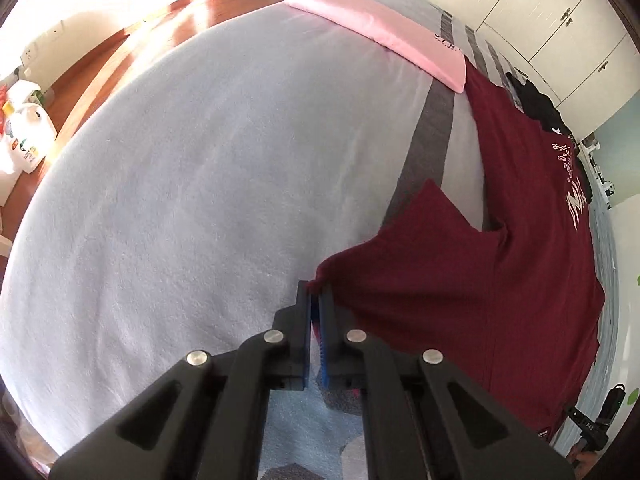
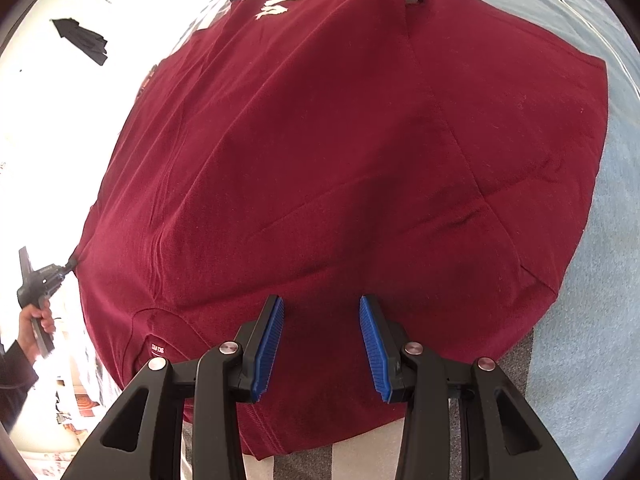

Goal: Fold clothes

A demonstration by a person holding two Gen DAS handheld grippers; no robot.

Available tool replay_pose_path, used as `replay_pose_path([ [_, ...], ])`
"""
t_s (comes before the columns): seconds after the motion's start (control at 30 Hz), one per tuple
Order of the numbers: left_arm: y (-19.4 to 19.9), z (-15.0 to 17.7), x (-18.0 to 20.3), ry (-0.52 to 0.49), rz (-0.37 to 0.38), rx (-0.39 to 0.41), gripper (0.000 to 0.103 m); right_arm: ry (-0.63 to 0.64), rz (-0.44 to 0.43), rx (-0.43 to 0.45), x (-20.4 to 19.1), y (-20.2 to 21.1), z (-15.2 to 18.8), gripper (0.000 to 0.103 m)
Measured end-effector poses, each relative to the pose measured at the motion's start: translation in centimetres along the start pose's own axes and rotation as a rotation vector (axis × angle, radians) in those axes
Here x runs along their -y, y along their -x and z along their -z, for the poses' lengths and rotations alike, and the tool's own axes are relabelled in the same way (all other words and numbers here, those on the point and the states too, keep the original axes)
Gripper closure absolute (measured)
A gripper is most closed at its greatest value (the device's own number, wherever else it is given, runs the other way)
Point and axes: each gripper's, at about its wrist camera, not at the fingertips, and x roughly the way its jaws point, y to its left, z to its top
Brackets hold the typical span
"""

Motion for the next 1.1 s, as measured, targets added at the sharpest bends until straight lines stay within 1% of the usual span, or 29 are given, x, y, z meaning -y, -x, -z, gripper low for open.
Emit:
replay_pose_path([
  [0.03,0.0,0.1,-0.1,0.006,-0.031,-0.002,0.098,0.001,0.003,0.001,-0.1,-0.1,0.0,0.067],
  [0.07,0.3,0.2,-0.4,0.024,-0.063,0.001,0.098,0.002,0.007,0.003,-0.1,-0.3,-0.1,0.067],
  [0.13,1.2,0.8,-1.1,0.057,-0.161,0.022,0.098,0.003,0.011,0.003,-0.2,-0.3,-0.1,0.066],
  [0.17,2.0,1.1,-1.2,0.061,-0.191,0.045,0.098,0.003,0.012,0.003,-0.2,-0.3,-0.1,0.067],
  [0.2,2.7,1.4,-0.9,0.054,-0.201,0.071,0.098,0.004,0.014,0.002,-0.2,-0.3,-0.1,0.066],
  [0.27,4.0,1.9,1.1,-0.014,-0.14,0.13,0.098,0.008,0.017,0.001,-0.3,-0.3,-0.1,0.067],
  [0.33,3.9,1.7,4.3,-0.117,-0.062,0.15,0.098,0.016,0.024,-0.002,-0.5,-0.3,-0.3,0.067],
  [0.43,1.2,-0.2,9.6,-0.212,0.081,0.112,0.095,0.025,0.033,-0.007,-0.8,-0.5,-0.5,0.067],
  [0.47,-0.3,-1.1,11.4,-0.24,0.112,0.095,0.095,0.026,0.034,-0.006,-0.7,-0.4,-0.3,0.067],
  [0.53,-3.1,-2.7,14.3,-0.308,0.097,0.075,0.095,0.024,0.034,-0.004,-0.7,-0.4,-0.3,0.067],
  [0.57,-4.4,-3.0,14.9,-0.341,0.065,0.06,0.095,0.022,0.033,-0.003,-0.7,-0.4,-0.3,0.067],
  [0.67,-7.3,-4.0,14.4,-0.389,-0.063,0.025,0.095,0.018,0.025,0.001,-0.2,-0.1,-0.1,0.067],
  [0.7,-7.7,-4.5,13.9,-0.373,-0.081,0.042,0.095,0.02,0.023,0.002,-0.2,-0.1,0.0,0.067],
  [0.77,-7.2,-5.6,12.9,-0.325,-0.163,0.098,0.095,0.019,0.024,0.007,-0.1,0.0,-0.1,0.067],
  [0.8,-6.7,-6.1,12.4,-0.29,-0.188,0.118,0.095,0.016,0.026,0.01,0.2,0.3,0.0,0.067],
  [0.83,-6.0,-6.4,11.9,-0.243,-0.165,0.128,0.095,0.012,0.03,0.014,0.5,0.6,-0.1,0.067],
  [0.87,-5.4,-6.5,11.8,-0.221,-0.144,0.126,0.095,0.006,0.038,0.021,0.8,1.0,-0.1,0.067],
  [0.93,-4.0,-5.8,12.9,-0.256,-0.113,0.124,0.095,-0.005,0.057,0.046,1.5,2.1,-0.5,0.067],
  [1.03,-1.8,-3.0,15.4,-0.312,-0.04,0.11,0.094,-0.023,0.105,0.123,3.2,4.2,-1.9,0.066],
  [1.07,-1.5,-2.1,16.0,-0.317,-0.027,0.097,0.094,-0.031,0.126,0.148,4.0,4.8,-2.5,0.064],
  [1.1,-1.5,-1.0,16.8,-0.317,-0.016,0.08,0.094,-0.048,0.157,0.171,5.2,5.2,-3.3,0.057],
])
